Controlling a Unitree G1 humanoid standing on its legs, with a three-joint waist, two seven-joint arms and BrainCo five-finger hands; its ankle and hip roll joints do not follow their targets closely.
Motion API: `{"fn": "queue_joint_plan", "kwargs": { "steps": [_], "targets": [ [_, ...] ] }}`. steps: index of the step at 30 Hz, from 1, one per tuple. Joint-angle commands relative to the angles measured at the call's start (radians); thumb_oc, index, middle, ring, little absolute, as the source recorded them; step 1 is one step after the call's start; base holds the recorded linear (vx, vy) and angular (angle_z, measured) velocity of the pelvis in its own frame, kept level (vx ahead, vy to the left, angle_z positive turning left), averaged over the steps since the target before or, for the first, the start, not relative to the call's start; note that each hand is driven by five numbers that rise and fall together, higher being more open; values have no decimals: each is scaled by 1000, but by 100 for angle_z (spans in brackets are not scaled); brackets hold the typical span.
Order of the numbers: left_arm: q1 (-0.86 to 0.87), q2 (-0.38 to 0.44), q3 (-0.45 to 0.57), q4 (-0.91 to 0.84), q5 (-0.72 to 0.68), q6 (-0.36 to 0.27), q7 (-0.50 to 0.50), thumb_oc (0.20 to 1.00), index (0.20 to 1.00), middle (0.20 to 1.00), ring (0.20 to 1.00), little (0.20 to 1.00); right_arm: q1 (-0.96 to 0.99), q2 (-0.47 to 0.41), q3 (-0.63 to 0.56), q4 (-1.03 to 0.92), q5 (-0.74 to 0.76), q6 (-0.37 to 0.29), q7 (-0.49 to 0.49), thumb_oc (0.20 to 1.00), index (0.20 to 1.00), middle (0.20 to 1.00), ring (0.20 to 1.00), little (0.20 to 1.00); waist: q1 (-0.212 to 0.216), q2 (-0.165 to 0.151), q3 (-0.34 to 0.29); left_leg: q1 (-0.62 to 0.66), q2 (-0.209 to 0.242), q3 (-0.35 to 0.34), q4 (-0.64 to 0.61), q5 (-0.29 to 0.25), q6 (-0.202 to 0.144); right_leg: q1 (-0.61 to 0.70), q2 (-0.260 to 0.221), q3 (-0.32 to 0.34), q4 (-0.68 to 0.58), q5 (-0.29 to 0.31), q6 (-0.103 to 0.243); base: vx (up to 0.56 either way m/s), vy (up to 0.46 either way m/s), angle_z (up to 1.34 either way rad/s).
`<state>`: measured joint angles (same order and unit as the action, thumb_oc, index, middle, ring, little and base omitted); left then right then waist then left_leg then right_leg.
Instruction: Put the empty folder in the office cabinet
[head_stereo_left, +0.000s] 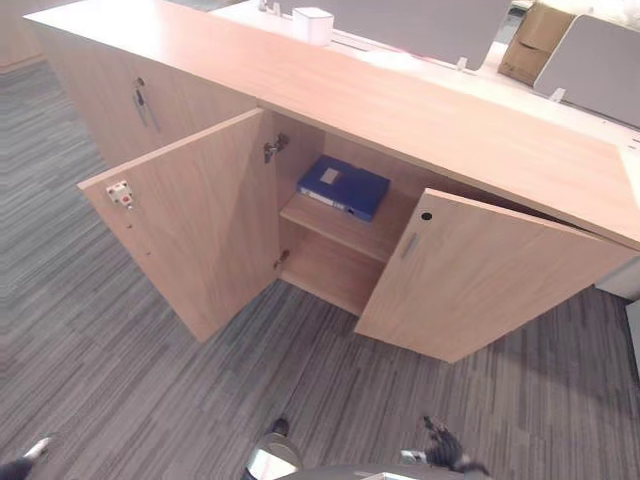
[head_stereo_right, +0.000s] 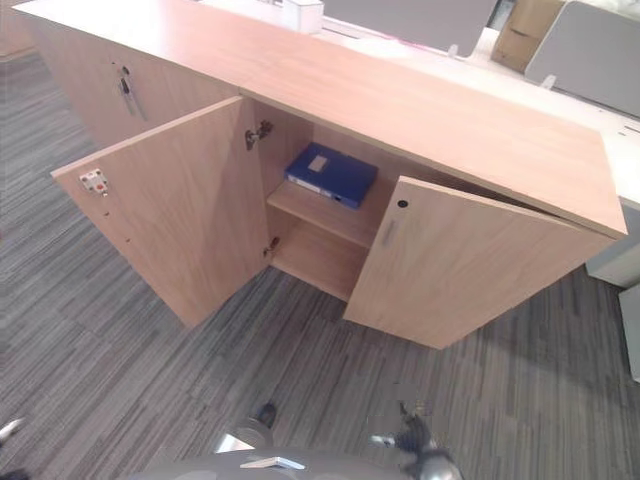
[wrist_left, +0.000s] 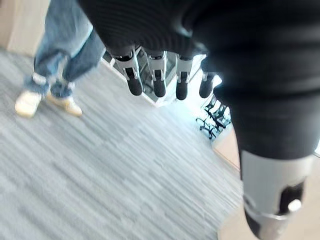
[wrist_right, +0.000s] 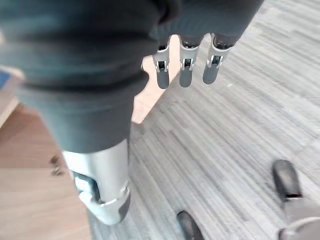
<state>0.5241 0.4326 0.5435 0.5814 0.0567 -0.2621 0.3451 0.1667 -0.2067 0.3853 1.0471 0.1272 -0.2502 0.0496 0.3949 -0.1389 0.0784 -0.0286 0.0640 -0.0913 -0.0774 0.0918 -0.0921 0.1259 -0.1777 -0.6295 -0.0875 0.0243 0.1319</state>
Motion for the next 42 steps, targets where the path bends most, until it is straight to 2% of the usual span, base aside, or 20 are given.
{"fn": "queue_joint_plan", "kwargs": {
  "steps": [1,4,7,8,9,11,12,14,15,16,18,19,21,24,26,30,32,35,38,42],
  "targets": [
    [-62,117,-63,37,47,-21,63,1000,1000,1000,1000,1000,-131,-49,48,2,-32,-13,-10,1000,1000,1000,1000,1000,20,15,-29,-23,8,43,4,-22,-19,5,-34,16,13,27,41,-19,-1,10],
    [-156,249,-73,136,34,-22,55,1000,1000,1000,1000,1000,-98,-90,21,-25,-29,-7,-6,1000,1000,1000,1000,1000,-17,8,-18,-34,12,53,4,-25,-24,-3,-35,12,15,34,46,-27,22,20],
    [-160,251,-76,140,33,-24,55,1000,1000,1000,1000,1000,-98,-89,20,-26,-29,-7,-6,1000,1000,1000,1000,1000,-16,8,-17,-35,12,53,4,-25,-24,-3,-36,12,14,34,47,-5,18,18],
    [-212,309,-76,195,13,-25,67,1000,1000,1000,1000,1000,-99,-103,21,-43,-19,-10,3,1000,1000,1000,1000,1000,-39,4,-7,-36,16,85,10,-30,-27,-11,-39,23,16,41,52,-38,28,-15],
    [-228,342,-68,216,3,-24,76,1000,1000,1000,1000,1000,-96,-109,29,-59,-12,-10,7,1000,1000,1000,1000,1000,-49,4,5,-46,21,102,36,-34,-28,-18,-42,34,19,45,49,-171,29,-19],
    [-307,448,-68,273,-61,-35,75,1000,1000,1000,1000,1000,-139,-150,49,-98,31,-13,11,1000,1000,1000,1000,1000,-83,-4,84,-190,41,118,256,-39,-75,-69,-58,106,28,62,40,-253,36,-39],
    [-314,451,-72,278,-63,-37,75,1000,1000,1000,1000,1000,-142,-149,46,-97,32,-13,11,1000,1000,1000,1000,1000,-80,-4,83,-198,44,118,267,-45,-76,-74,-56,108,29,62,39,-142,162,-63],
    [-371,495,-111,287,-85,-45,66,1000,1000,1000,1000,1000,-139,-175,9,-100,43,-14,-6,1000,1000,1000,1000,1000,-123,-10,88,-213,165,112,216,-33,-108,-80,-85,123,12,66,83,35,315,-69],
    [-395,504,-119,299,-100,-50,78,1000,1000,1000,1000,1000,-136,-179,-9,-101,46,-14,-11,1000,1000,1000,1000,1000,-134,1,91,-194,214,115,157,14,-116,-96,-94,135,19,79,92,56,258,-37],
    [-395,504,-119,299,-100,-50,78,1000,1000,1000,1000,1000,-136,-179,-9,-101,46,-14,-11,1000,1000,1000,1000,1000,-134,1,91,-194,214,115,157,14,-116,-96,-94,135,19,79,92,-5,264,0],
    [-411,515,-116,297,-110,-52,96,1000,1000,1000,1000,1000,-116,-184,-42,-83,46,-18,-19,1000,1000,1000,1000,1000,-166,21,78,-164,264,144,45,57,-132,-100,-125,152,17,85,115,95,440,-38],
    [-412,498,-115,282,-89,-37,108,1000,1000,1000,1000,1000,-80,-182,-97,-38,44,-11,-31,1000,1000,1000,1000,1000,-189,50,50,-121,264,188,3,47,-140,-92,-162,161,15,109,130,148,619,-53],
    [-414,484,-127,248,-72,-38,117,1000,1000,1000,1000,1000,-66,-170,-139,-9,50,0,-46,1000,1000,1000,1000,1000,-204,53,41,-107,226,189,16,31,-129,-90,-200,177,17,133,130,141,454,-18],
    [-406,464,-104,179,-32,-32,150,1000,1000,1000,1000,1000,-76,-125,-177,43,71,11,-51,1000,1000,1000,1000,1000,-206,33,28,-97,168,224,59,-29,-97,-103,-255,203,16,200,130,108,246,-15],
    [-408,461,-102,176,-33,-33,154,1000,1000,1000,1000,1000,-86,-114,-186,20,97,12,-48,1000,1000,1000,1000,1000,-223,18,37,-100,133,227,83,-52,-72,-138,-275,263,36,235,130,48,183,12],
    [-420,482,-112,204,-38,-33,143,1000,1000,1000,1000,1000,-95,-108,-185,2,121,9,-48,1000,1000,1000,1000,1000,-229,6,49,-122,121,224,125,-71,-58,-154,-268,291,46,234,130,-11,32,-5],
    [-487,543,-182,266,-91,-41,49,1000,1000,1000,1000,1000,-97,-120,-180,-17,136,10,-44,1000,1000,1000,1000,1000,-244,-29,71,-167,130,207,181,-85,-55,-149,-259,274,45,274,130,-46,-68,9],
    [-556,568,-271,335,-167,-56,-42,1000,1000,1000,1000,1000,-101,-130,-178,-40,157,13,-37,1000,1000,1000,1000,1000,-267,-50,70,-185,144,213,186,-83,-56,-165,-241,282,39,279,130,-38,-57,27],
    [-583,559,-311,371,-202,-55,-95,1000,1000,1000,1000,1000,-100,-130,-165,-58,160,13,-27,1000,1000,1000,1000,1000,-285,-63,69,-177,153,222,180,-80,-59,-176,-233,296,40,280,130,-11,-33,-21],
    [-591,473,-382,355,-229,-50,-157,1000,1000,1000,1000,1000,-84,-122,-154,-91,160,13,-12,1000,1000,1000,1000,1000,-318,-74,54,-137,171,254,148,-74,-66,-191,-219,327,38,273,130,23,-31,-34]
  ]
}}
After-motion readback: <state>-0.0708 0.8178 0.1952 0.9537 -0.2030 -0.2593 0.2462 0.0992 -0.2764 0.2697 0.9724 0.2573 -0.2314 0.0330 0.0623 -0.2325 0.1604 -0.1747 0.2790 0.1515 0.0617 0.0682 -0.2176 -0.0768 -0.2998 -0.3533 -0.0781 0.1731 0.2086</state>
